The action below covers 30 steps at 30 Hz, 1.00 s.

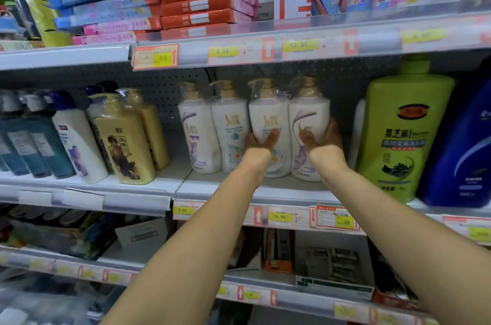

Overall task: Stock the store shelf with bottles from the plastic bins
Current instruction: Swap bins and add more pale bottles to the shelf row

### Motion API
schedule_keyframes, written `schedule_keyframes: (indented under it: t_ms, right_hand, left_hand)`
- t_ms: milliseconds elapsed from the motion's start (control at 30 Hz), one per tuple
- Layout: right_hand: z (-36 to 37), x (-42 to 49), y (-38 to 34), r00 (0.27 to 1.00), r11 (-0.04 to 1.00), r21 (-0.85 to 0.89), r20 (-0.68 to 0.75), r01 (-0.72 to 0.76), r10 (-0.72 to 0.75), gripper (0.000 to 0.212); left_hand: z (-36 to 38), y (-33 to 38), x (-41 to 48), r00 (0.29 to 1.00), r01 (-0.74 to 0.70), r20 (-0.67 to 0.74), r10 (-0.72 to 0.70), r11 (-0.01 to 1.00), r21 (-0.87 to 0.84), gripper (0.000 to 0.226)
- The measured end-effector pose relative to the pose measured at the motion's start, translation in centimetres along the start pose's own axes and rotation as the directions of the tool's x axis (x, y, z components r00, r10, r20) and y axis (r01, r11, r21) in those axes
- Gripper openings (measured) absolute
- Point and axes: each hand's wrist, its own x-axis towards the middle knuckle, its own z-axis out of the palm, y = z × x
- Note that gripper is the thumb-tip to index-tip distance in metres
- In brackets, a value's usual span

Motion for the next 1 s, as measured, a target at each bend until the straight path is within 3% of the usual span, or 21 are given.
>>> schedule_keyframes:
  t_ms: [100,200,300,400,633,733,867,1000]
  right_hand:
    - [0.1,-1.6,0.3,0.998,0.981,-0.191,-0.057,0.021,-0.032,0.064]
    - [0.6,-4.3,0.2,0.984,0.925,-0.353,-0.057,0.138,-0.168,0.016]
    - [2.2,-6.7,-0.3,0.894,0.853,-0.317,-0.032,0.415,-0.447,0.035]
    - [4.4,-9.0,-0.8,0.858,0.844,-0.156,0.059,0.513,-0.511,0.035]
    - [12.7,-16.0,-0.1,0.869,0.921,0.040,0.318,0.387,-0.379,0.025]
    - [17.1,-19.5,1.2,0.834,0.941,0.044,0.451,0.334,-0.317,0.027]
    - [23.2,-23.8,3.3,0.713,0.981,0.031,0.682,0.193,-0.162,0.027]
    - [28.7,-28.1,6.7,0.499,0.989,-0.139,0.861,0.040,0.101,0.037]
  left_hand:
    - [-0.9,-0.2,-1.4,0.998,0.058,-0.008,-0.058,0.996,-0.063,0.043]
    - [-2.6,-0.6,-2.9,0.993,0.105,-0.028,-0.113,0.975,-0.196,0.042]
    - [-5.3,-0.2,-4.8,0.991,0.118,-0.019,-0.132,0.933,-0.341,0.030]
    - [-8.7,0.5,-6.8,0.993,0.095,-0.019,-0.114,0.904,-0.417,0.023]
    - [-18.7,-1.5,-10.3,0.975,0.080,-0.152,-0.161,0.897,-0.435,0.013]
    - [-24.1,-4.0,-11.5,0.941,0.110,-0.236,-0.241,0.881,-0.461,0.013]
    - [-31.4,-8.1,-13.2,0.875,0.151,-0.331,-0.353,0.849,-0.507,0.013]
    - [-37.5,-12.3,-14.9,0.804,0.191,-0.391,-0.448,0.817,-0.544,0.015]
